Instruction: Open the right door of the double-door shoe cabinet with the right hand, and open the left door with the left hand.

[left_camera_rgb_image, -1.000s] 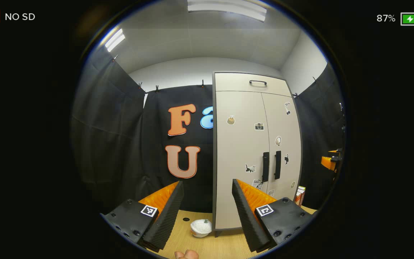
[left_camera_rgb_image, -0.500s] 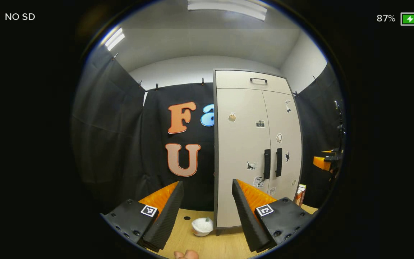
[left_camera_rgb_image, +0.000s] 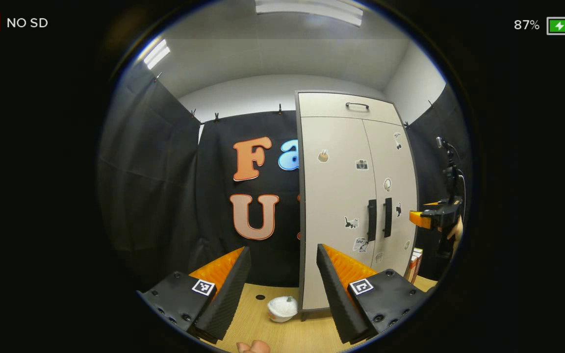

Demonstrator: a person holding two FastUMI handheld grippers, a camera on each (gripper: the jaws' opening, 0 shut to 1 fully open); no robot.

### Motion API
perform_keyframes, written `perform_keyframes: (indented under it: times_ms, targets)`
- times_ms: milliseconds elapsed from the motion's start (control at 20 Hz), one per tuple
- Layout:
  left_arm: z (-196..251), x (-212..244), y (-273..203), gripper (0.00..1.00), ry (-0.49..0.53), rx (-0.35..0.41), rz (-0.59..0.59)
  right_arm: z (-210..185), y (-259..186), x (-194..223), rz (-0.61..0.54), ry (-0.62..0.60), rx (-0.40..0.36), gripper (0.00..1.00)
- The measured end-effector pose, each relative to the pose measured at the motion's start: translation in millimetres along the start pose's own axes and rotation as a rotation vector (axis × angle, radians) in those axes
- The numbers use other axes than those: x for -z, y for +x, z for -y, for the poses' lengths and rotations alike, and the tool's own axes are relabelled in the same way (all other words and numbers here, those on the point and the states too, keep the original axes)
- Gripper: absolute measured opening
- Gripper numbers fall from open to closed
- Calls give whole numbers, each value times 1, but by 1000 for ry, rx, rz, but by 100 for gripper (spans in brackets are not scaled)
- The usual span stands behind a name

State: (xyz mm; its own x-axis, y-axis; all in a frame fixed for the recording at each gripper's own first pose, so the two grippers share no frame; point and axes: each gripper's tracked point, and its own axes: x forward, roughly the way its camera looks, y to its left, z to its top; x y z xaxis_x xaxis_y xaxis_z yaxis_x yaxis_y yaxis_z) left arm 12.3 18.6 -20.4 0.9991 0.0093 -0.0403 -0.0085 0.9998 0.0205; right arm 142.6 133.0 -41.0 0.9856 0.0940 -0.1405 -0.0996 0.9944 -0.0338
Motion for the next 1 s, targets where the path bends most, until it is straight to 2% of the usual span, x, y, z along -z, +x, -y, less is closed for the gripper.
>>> perform_keyframes:
  times_ms: [450,600,800,900,950,1000]
  targets:
    - [-18,9,14,82,11,-35,-6,-26,75,17,-53,59,-6,95]
    - [-27,14,16,82,2,-44,-12,-27,92,17,-55,82,4,91]
    - [-40,18,18,82,-1,-64,-15,-35,111,21,-67,99,-3,75]
    - [-46,20,19,82,1,-72,-17,-40,113,25,-72,93,-8,63]
    - [-49,21,18,81,3,-75,-18,-39,113,26,-74,86,4,53]
    - [-51,22,18,82,3,-78,-18,-36,114,25,-67,74,24,47]
